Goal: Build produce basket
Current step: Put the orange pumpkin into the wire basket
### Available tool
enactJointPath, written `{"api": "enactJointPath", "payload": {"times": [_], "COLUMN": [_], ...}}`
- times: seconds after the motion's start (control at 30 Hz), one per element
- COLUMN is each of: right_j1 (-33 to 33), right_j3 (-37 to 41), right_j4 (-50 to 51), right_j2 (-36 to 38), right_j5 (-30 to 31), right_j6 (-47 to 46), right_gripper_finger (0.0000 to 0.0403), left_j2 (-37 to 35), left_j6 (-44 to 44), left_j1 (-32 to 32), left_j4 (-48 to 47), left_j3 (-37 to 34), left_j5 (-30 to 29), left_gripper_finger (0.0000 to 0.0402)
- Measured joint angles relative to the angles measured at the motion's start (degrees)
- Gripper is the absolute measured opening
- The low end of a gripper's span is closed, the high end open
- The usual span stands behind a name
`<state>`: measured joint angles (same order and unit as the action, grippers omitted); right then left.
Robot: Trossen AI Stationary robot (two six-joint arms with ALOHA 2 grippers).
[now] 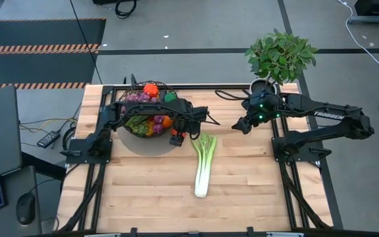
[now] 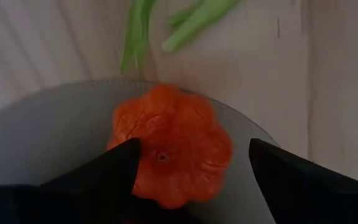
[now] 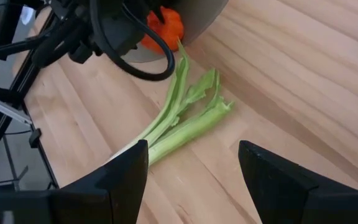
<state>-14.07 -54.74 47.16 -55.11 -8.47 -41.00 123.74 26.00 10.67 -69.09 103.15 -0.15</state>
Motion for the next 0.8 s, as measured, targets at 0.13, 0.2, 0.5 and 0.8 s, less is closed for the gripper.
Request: {"api": "enactJointPath", "payload": {"times": [0.13, 0.2, 0.5, 0.8], "right_j1": [0.25, 0.23, 0.21, 0.21], "right_j3": [0.00, 0.00, 0.00, 0.00], "right_j4": [0.03, 0.07, 0.09, 0.09], "right_j2": [0.00, 0.00, 0.00, 0.00], "right_j5": [0.61, 0.84, 1.34, 1.40], "right_j6": [-0.01, -0.01, -0.01, 0.03], "right_gripper_finger": [0.0255, 0.0255, 0.0255, 0.0255], "left_j2": [0.00, 0.02, 0.11, 0.44], "left_j6": [0.22, 0.59, 0.22, -1.60], "left_j1": [-0.01, -0.02, -0.88, -1.07], "left_j4": [1.07, 1.67, 2.39, 1.51], "left_j3": [-0.04, -0.04, -0.03, 7.59], "left_j5": [-0.52, -0.68, -0.98, -1.25], "left_gripper_finger": [0.0299, 0.0288, 0.0185, 0.0078]}}
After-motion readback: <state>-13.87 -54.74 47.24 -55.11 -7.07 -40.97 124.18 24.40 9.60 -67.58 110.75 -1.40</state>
